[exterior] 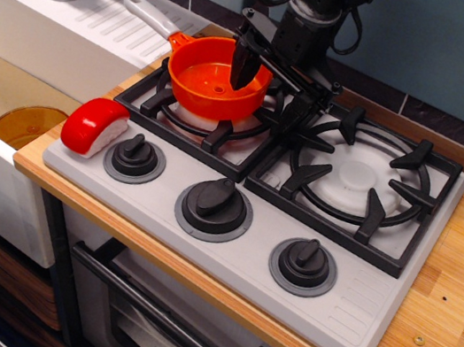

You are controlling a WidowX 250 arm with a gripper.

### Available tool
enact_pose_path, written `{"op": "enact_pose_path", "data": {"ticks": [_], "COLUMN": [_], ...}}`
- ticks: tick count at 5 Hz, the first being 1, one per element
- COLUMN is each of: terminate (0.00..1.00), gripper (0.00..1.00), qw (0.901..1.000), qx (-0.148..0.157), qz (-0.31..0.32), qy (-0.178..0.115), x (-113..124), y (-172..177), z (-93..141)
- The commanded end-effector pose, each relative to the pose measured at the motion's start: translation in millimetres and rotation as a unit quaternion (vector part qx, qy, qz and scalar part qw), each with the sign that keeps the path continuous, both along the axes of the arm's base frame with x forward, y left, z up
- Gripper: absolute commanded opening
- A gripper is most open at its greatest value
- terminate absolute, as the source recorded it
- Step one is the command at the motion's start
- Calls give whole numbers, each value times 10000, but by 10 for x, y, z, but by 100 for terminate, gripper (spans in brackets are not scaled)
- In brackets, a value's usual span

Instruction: End effector transition from pot or pan to object

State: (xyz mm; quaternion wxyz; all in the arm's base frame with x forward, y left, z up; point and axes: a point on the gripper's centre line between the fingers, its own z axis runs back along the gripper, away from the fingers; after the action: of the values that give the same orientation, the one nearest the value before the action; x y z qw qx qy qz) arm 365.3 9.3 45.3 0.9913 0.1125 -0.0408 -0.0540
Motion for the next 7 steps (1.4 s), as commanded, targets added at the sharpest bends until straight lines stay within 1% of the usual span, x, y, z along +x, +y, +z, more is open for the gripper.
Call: {"op": "enact_pose_path", "data": {"ticks": [1, 2, 3, 4, 5, 6, 7], "terminate": [0, 0, 0, 0, 0, 0, 0], "gripper": [100, 100, 100, 100, 100, 100, 100], "qw": [10000, 9999, 9996, 9994, 9992, 9988, 9984], "qx": [0, 92, 110, 152, 167, 285, 412], "qz": [0, 95, 213, 293, 370, 393, 349], "qy": [0, -108, -130, -65, -11, 115, 170], "x": [0, 28, 43, 24, -28, -123, -223], "y": [0, -47, -127, -161, -180, -159, -82], "z": [0, -20, 11, 128, 281, 524, 722]}}
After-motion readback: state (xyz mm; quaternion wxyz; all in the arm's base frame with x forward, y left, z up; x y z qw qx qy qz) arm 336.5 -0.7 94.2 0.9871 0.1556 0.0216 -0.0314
